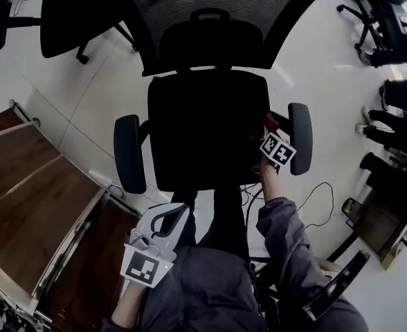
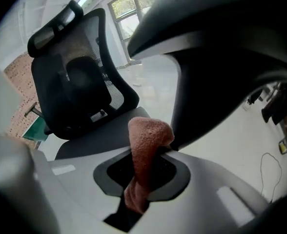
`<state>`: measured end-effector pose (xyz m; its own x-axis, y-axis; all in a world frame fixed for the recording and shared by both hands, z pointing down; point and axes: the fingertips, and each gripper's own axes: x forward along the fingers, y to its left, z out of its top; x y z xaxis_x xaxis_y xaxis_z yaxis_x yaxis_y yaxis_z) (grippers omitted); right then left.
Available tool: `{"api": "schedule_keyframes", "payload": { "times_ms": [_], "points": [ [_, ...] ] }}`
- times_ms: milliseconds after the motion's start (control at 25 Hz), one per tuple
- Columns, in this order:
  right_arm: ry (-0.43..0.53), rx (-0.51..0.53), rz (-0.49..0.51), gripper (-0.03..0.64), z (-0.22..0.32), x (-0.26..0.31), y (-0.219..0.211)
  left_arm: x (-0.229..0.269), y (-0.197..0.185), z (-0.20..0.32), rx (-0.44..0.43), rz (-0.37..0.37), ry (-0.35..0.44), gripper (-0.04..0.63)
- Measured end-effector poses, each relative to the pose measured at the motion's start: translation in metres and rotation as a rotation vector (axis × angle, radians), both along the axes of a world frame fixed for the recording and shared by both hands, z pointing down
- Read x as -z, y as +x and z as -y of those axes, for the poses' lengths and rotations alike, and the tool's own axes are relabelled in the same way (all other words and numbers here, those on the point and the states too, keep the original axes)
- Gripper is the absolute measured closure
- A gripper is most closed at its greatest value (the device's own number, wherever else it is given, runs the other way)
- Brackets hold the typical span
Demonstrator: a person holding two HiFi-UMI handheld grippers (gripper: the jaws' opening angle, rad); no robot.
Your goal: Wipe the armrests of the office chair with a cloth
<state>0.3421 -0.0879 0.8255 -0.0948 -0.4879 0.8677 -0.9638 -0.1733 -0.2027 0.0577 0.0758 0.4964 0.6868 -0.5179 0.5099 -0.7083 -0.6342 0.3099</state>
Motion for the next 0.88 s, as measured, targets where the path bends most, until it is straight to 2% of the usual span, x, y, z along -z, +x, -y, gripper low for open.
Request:
{"api": "schedule_keyframes", "payload": {
  "times_ms": [200,360,560,720,880],
  "points": [
    [0.022,-0.05,0.001,0.561,-0.002,0.012,0.002,0.003,0.01,0.001,-0.042,-0.007,0.004,0.578],
    [0.104,-0.099,0.033,0.561,-0.001,0.054,-0.005,0.011,0.019,0.007,-0.06,-0.024,0.029,0.578],
    [0.186,-0.079,0.058,0.561,0.004,0.095,-0.011,0.014,0.02,0.01,-0.068,-0.041,0.045,0.578],
    [0.168,-0.028,0.013,0.561,0.003,0.085,-0.01,0.009,0.021,0.01,-0.042,-0.053,0.036,0.578],
    [0.126,-0.029,-0.023,0.561,0.003,0.055,-0.004,0.004,0.018,0.008,-0.043,-0.042,0.038,0.58]
  ]
}}
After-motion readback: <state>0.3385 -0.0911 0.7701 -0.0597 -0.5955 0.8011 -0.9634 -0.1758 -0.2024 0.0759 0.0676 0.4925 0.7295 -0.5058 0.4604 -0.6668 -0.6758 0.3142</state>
